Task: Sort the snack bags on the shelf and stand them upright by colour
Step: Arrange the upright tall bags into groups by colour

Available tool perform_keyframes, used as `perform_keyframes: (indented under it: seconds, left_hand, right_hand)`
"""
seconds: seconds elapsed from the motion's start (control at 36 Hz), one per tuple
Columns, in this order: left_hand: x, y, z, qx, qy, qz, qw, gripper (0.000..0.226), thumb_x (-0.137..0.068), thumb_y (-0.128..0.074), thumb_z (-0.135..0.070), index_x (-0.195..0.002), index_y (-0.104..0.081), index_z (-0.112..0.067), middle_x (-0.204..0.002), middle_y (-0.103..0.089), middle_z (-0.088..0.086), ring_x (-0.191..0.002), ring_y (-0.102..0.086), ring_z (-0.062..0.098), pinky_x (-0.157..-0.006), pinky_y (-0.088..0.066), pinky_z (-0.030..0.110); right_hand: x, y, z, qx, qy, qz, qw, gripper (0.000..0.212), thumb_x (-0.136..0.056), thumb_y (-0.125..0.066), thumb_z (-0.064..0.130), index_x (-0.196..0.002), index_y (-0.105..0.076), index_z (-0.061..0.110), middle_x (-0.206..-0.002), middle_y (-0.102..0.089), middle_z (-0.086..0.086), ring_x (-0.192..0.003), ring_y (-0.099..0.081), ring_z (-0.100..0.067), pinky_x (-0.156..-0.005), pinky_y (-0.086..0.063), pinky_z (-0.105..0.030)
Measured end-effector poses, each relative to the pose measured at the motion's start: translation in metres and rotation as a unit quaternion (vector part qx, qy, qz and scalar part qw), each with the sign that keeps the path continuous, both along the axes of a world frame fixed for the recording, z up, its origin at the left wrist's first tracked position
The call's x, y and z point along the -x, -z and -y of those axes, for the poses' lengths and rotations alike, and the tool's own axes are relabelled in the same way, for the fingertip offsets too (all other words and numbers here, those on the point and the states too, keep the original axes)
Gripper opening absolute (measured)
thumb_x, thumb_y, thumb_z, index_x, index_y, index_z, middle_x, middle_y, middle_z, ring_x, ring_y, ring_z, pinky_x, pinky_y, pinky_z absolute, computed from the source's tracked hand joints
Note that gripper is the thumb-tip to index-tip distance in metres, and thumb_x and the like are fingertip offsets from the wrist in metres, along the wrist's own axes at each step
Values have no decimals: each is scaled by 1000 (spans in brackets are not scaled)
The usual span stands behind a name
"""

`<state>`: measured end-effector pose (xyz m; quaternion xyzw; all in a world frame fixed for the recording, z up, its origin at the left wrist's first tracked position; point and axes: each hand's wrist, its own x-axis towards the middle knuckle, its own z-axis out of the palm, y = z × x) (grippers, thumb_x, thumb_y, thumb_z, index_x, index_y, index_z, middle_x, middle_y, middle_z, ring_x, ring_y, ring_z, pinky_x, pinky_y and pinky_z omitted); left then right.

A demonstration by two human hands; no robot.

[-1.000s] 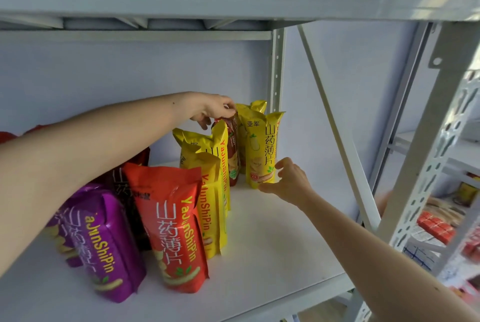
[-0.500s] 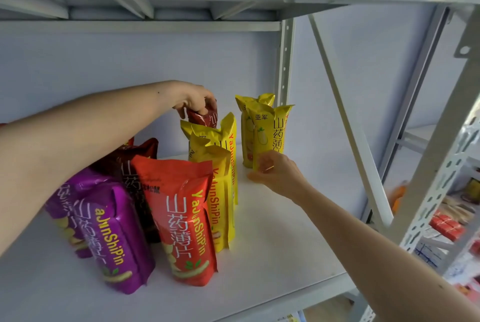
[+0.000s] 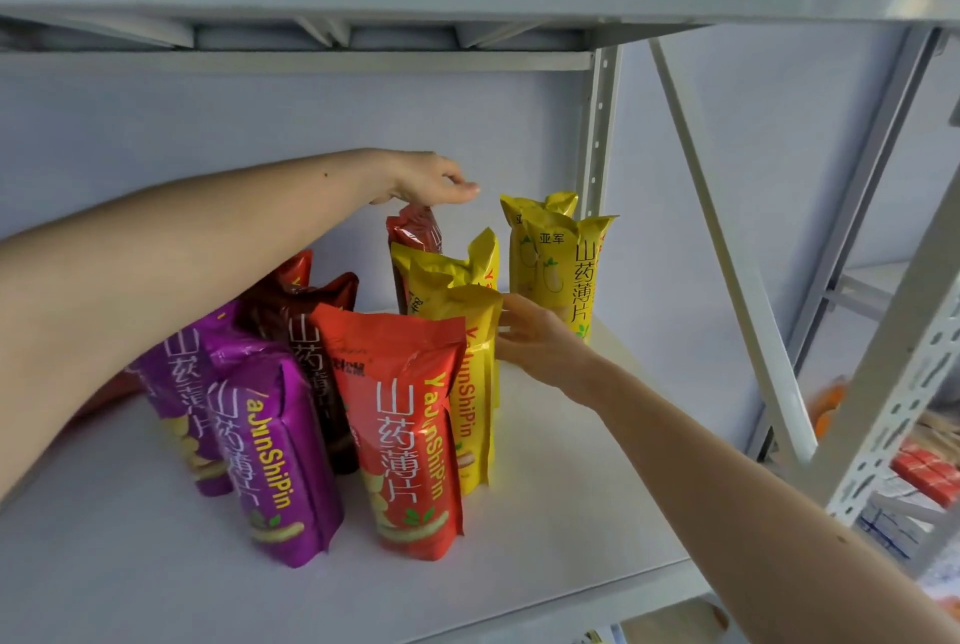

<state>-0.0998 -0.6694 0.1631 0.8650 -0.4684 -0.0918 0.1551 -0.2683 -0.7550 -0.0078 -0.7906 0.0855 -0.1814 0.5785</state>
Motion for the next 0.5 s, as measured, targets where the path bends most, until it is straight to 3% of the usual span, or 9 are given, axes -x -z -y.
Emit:
perform_keyframes:
  seconds: [0.14, 0.25, 0.33, 0.44, 0.5]
  left_hand:
    - [17, -4, -8, 21, 84, -9, 996, 61, -94, -45, -58, -144, -43, -23, -155, -34, -1, -143, -29, 21, -116, -27, 43]
    - [29, 1, -9, 11, 146, -5, 989, 58, -96, -45, -53, -143, -45, -20, -153, -37, -3, -143, -28, 14, -106, -26, 26]
    - [40, 1, -10, 12, 176, -6, 984, 55, -96, -46, -48, -143, -46, -20, -153, -37, -5, -143, -27, 11, -102, -24, 23]
    - [53, -3, -11, 17, 209, -12, 978, 53, -94, -50, -46, -139, -50, -19, -147, -45, -5, -137, -35, 8, -100, -28, 23]
    - [60, -5, -13, 22, 225, -1, 974, 62, -85, -51, -55, -136, -53, -19, -144, -48, -6, -134, -38, 8, -100, -30, 25]
  right_hand:
    - [-5, 0, -1, 19, 14, -13, 1000, 44, -88, -72, 21, -128, -55, 19, -120, -64, -3, -106, -65, -15, -85, -57, -30]
    - [1, -1, 0, 22, 23, -8, 999, 40, -88, -72, 20, -125, -56, 17, -117, -65, -3, -101, -67, -11, -77, -55, -22]
    - [15, -1, 7, -1, 35, 10, 999, 37, -89, -71, 15, -123, -58, 12, -118, -68, -5, -102, -68, -14, -77, -56, -22]
    - [38, -2, 24, -7, 65, 7, 998, 34, -88, -71, 15, -121, -61, 15, -117, -69, -3, -104, -68, -18, -88, -57, -35]
    - [48, -3, 33, 7, 91, 2, 996, 29, -89, -71, 17, -116, -63, 19, -117, -68, -3, -101, -69, -18, -84, -56, -34]
